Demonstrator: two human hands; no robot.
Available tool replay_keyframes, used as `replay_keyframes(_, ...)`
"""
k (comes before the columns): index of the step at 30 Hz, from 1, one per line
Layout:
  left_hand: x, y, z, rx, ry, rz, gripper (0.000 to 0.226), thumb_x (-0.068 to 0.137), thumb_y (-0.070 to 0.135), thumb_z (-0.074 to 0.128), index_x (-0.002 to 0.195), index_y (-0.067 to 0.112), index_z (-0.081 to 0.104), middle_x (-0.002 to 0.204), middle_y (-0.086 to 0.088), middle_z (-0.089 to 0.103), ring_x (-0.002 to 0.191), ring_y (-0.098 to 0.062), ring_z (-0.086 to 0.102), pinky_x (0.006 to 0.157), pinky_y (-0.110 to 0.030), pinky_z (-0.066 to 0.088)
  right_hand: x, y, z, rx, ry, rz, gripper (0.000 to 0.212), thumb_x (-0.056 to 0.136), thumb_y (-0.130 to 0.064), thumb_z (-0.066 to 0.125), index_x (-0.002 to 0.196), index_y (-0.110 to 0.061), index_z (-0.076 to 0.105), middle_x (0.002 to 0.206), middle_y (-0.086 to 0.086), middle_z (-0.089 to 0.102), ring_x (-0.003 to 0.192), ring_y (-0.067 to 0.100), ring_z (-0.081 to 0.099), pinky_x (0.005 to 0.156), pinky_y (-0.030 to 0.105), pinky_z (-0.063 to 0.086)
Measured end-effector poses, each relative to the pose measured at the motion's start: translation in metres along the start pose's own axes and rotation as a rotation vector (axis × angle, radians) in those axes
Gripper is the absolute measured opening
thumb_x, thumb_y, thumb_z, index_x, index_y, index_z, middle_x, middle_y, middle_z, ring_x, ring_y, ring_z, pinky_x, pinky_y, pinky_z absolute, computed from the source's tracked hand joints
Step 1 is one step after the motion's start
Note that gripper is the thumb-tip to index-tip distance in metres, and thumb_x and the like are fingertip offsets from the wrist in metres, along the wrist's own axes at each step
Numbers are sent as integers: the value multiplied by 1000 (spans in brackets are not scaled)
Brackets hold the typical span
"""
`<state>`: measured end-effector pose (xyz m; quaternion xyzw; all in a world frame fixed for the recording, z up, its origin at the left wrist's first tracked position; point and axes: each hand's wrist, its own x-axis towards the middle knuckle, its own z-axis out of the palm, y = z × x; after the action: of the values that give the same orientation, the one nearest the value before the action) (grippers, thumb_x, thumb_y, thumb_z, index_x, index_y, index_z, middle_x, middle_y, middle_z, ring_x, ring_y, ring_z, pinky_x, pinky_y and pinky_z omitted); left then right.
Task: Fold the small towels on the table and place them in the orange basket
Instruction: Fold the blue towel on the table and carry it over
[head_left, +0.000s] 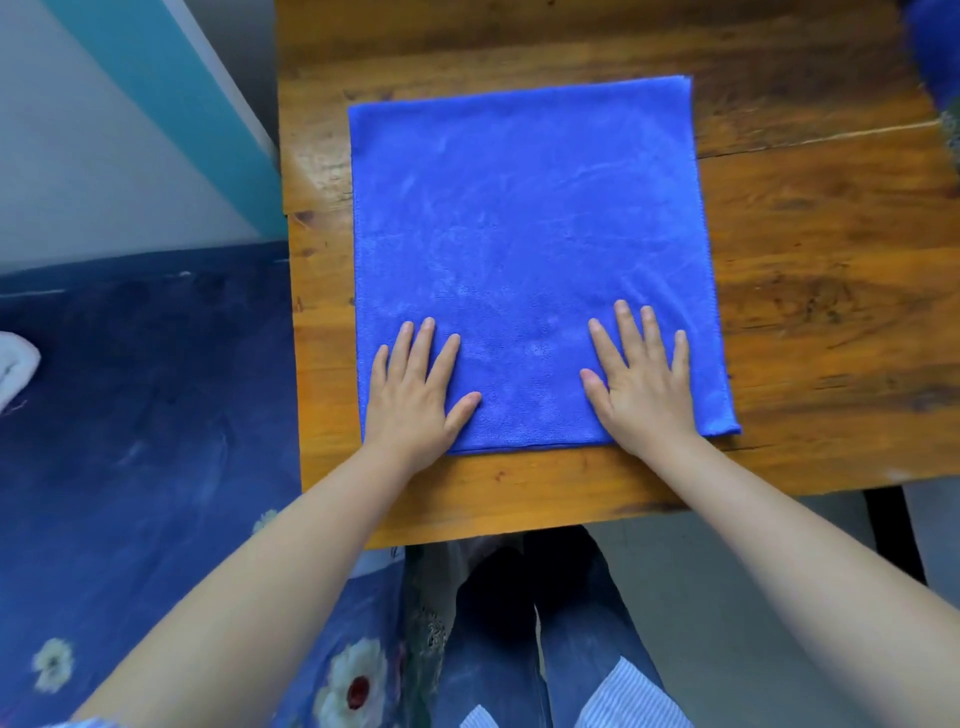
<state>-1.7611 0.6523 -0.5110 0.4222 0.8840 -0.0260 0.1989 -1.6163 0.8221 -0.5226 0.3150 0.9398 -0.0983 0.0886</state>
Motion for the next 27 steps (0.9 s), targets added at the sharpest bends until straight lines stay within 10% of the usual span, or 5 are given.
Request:
replay_keyframes(10, 47, -27, -44, -31, 61, -80, 43, 78, 27, 40, 92, -4, 67, 95, -21, 68, 83, -39, 67, 66, -41, 56, 65, 33, -46, 82, -17, 115, 86, 73, -51, 2, 144, -8, 26, 155, 14, 11, 145, 30, 5, 116, 46, 2)
replay_keyframes(16, 146, -5, -82, -203, 201, -150, 44, 96, 14, 43, 137, -1, 40, 148, -15, 33, 140, -30, 27, 113, -37, 24, 164, -3, -70, 109, -21, -115, 72, 83, -43, 6, 145, -11, 24, 156, 8, 11, 145, 26, 3, 117, 43, -2)
replay_keyframes(27, 238, -28, -94, -115, 131, -256, 53, 98, 40, 28, 147, 22, 24, 158, -1, 13, 147, -23, 5, 117, -40, 4, 258, 21, -80, -14, -167, -200, 56, 96, -43, 16, 148, -22, 11, 157, -4, 3, 145, 19, -4, 116, 43, -8)
